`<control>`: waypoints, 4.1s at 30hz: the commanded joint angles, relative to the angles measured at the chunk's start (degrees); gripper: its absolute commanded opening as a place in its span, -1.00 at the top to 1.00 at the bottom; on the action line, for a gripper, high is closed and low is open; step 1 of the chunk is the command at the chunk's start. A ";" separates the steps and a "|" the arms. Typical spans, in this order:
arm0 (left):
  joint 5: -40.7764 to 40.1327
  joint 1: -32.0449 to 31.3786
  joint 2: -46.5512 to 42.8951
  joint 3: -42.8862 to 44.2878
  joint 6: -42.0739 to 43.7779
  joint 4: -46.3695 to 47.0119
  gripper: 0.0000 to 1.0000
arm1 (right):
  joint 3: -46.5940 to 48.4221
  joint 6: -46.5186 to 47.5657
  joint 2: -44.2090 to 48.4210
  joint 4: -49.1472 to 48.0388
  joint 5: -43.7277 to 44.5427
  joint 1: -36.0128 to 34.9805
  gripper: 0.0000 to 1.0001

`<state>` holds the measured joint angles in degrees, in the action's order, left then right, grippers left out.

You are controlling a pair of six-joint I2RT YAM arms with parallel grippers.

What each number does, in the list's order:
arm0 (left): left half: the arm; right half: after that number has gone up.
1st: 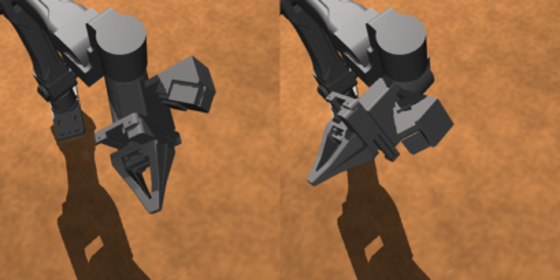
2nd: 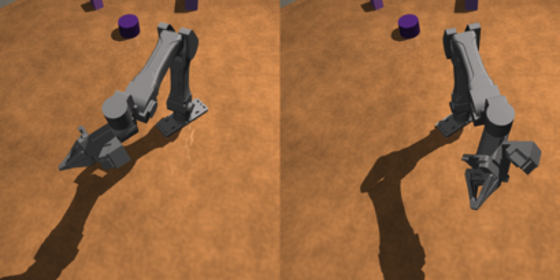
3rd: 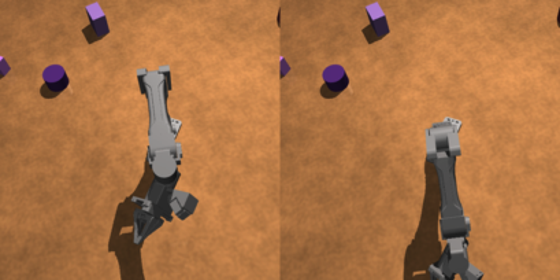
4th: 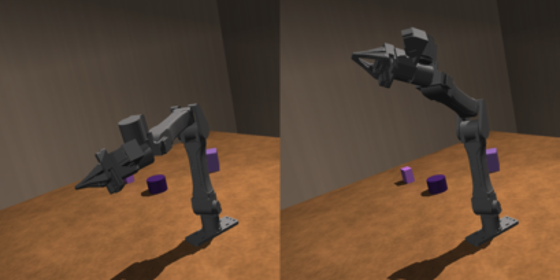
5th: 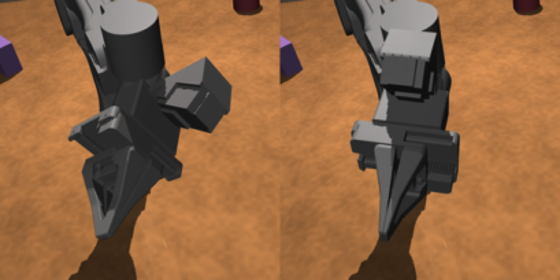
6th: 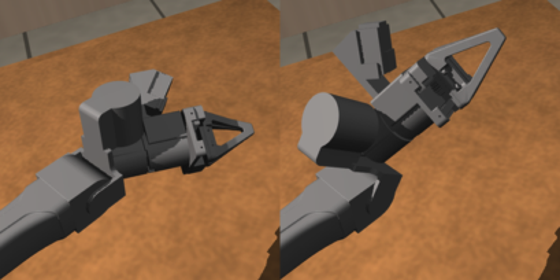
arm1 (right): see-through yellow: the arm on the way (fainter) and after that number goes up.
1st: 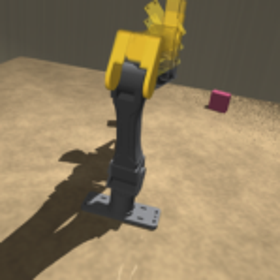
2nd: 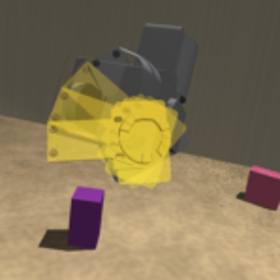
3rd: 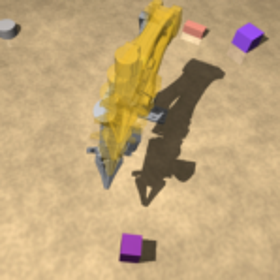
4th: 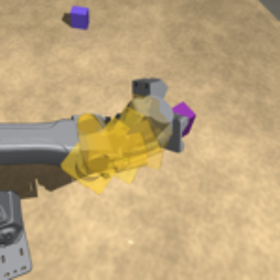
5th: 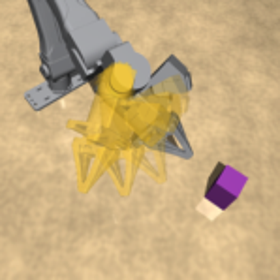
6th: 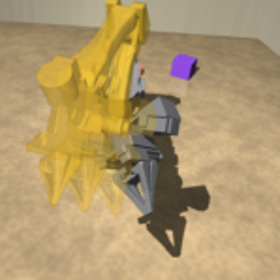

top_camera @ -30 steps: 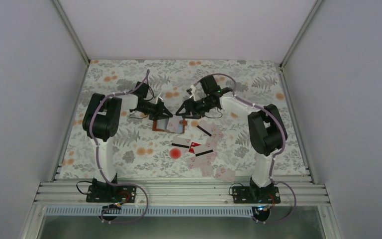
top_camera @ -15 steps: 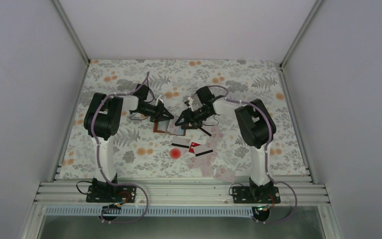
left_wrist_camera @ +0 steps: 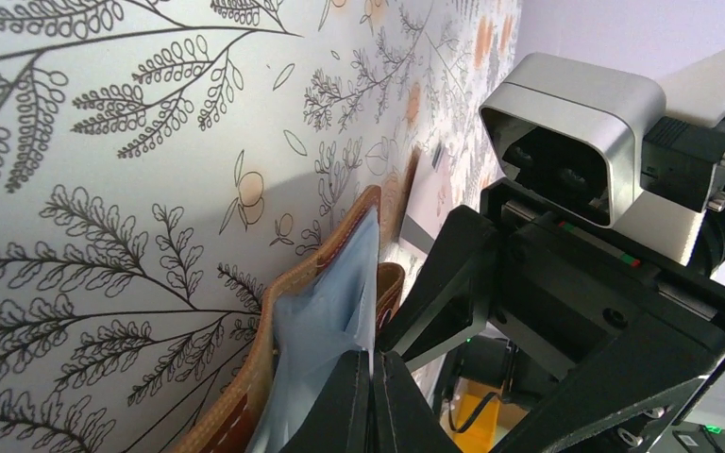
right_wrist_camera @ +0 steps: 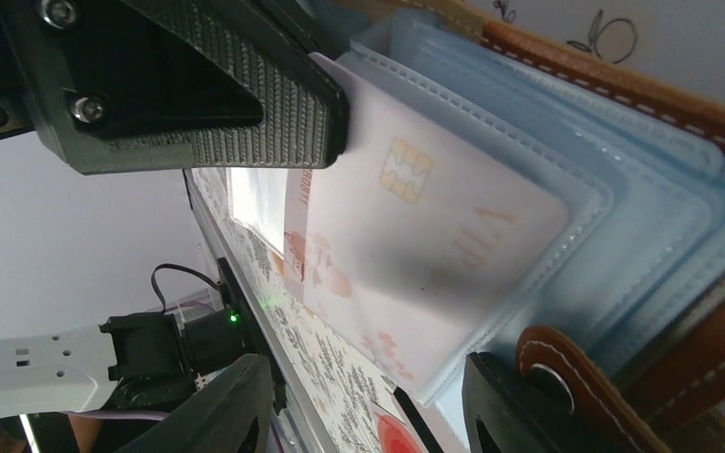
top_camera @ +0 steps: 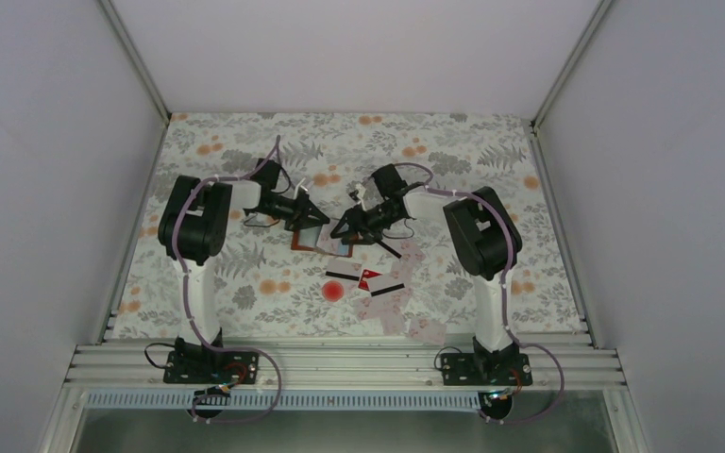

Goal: Put the credit cards into the card holder

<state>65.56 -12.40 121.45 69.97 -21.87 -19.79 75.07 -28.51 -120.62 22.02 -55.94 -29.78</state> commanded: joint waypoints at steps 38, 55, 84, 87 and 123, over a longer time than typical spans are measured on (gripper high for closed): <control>7.05 0.58 -2.73 1.65 -3.52 2.14 0.95 | 0.89 2.82 0.87 -2.68 -11.06 3.55 0.15; 6.53 0.62 -2.56 3.20 -3.32 0.87 0.95 | -0.16 9.37 4.74 6.65 -16.30 3.10 0.06; 7.30 0.63 -3.42 4.01 -3.44 -0.24 0.95 | 3.38 3.72 -1.76 3.23 -7.47 3.59 0.08; 7.38 0.58 -3.33 4.29 -3.37 -0.18 0.95 | 3.24 3.54 -1.82 2.66 -8.45 3.60 0.08; 7.76 0.58 -3.11 4.32 -5.69 2.05 0.95 | 3.46 -4.79 -0.78 -7.99 -12.35 3.50 0.89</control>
<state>71.81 -10.94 120.36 73.30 -27.00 -17.96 78.37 -31.88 -122.28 18.83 -66.41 -26.00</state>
